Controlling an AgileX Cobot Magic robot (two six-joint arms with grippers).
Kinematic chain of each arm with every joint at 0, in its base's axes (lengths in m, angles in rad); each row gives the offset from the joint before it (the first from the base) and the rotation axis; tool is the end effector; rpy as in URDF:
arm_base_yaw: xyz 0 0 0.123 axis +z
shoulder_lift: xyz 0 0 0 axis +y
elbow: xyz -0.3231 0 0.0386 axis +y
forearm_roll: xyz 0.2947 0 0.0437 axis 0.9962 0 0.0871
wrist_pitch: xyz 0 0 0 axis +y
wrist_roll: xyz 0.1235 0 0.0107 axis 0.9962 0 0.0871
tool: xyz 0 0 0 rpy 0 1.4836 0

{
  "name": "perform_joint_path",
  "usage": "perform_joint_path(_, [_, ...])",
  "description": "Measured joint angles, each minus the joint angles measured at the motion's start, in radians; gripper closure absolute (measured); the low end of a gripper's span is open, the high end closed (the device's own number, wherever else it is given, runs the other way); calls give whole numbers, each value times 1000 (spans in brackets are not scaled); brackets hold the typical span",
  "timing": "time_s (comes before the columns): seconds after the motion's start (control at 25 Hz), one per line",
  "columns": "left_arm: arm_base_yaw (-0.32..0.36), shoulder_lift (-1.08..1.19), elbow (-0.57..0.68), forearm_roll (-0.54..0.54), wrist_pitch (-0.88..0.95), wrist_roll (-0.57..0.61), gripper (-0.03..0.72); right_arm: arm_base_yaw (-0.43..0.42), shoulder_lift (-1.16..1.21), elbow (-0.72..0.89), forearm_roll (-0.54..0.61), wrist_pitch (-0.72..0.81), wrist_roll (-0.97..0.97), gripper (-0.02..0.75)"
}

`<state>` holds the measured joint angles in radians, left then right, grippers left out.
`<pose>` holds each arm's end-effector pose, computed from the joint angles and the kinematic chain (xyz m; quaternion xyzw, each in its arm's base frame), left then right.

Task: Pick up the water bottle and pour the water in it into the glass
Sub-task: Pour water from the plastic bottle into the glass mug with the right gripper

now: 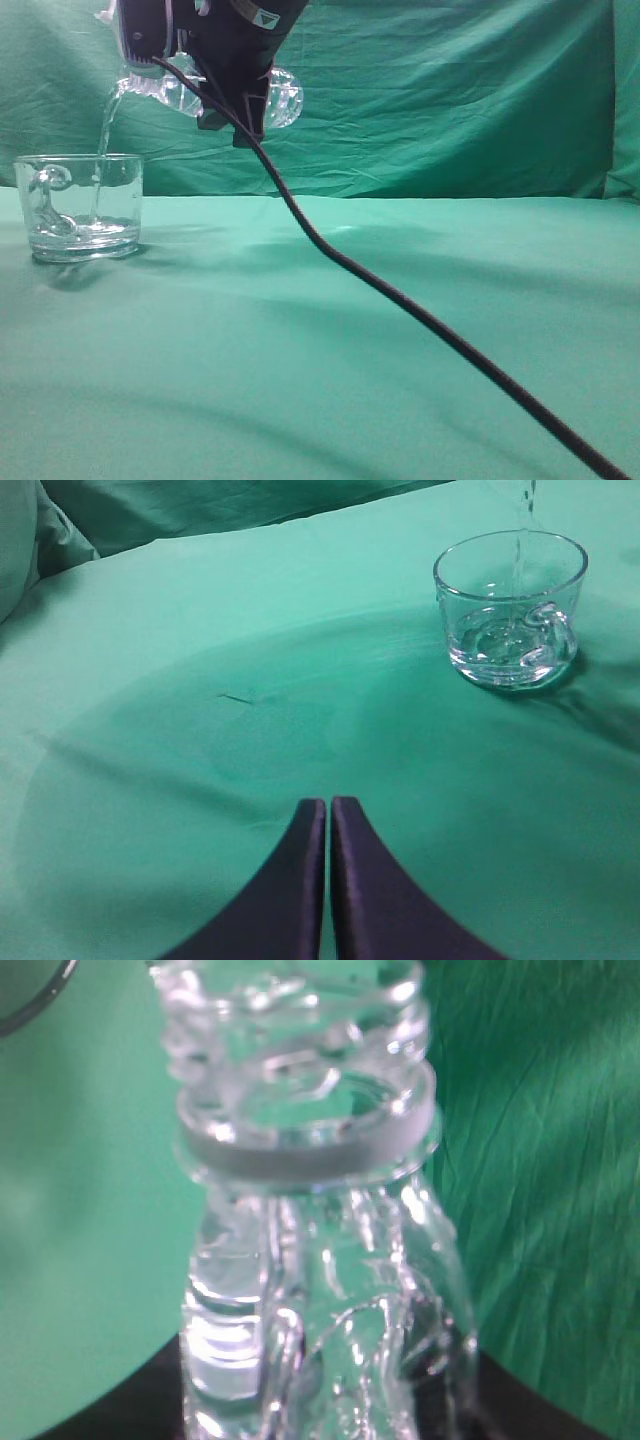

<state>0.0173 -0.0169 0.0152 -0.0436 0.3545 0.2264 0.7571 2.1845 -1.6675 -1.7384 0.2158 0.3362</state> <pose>0.0905 -0.0003 0.1677 0.0713 0.7912 0.0555 0.6048 0.4595 0.3980 0.2108 -0.7022 0.4406 -0.2597 0.4952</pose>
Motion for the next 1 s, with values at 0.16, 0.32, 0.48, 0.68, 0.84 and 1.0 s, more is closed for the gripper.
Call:
perform_joint_path(0.16, [0, 0, 0, 0, 0, 0, 688, 0, 0, 0, 0, 0, -21, 414])
perform_joint_path(0.32, [0, 0, 0, 0, 0, 0, 688, 0, 0, -1, 0, 0, -30, 414])
perform_joint_path(0.48, [0, 0, 0, 0, 0, 0, 688, 0, 0, -1, 0, 0, -30, 414])
perform_joint_path(0.68, [0, 0, 0, 0, 0, 0, 688, 0, 0, -1, 0, 0, -30, 414])
perform_joint_path(0.84, [0, 0, 0, 0, 0, 0, 688, 0, 0, -1, 0, 0, -30, 414])
perform_joint_path(1.0, [0, 0, 0, 0, 0, 0, 688, 2, 0, -1, 0, 0, -6, 414])
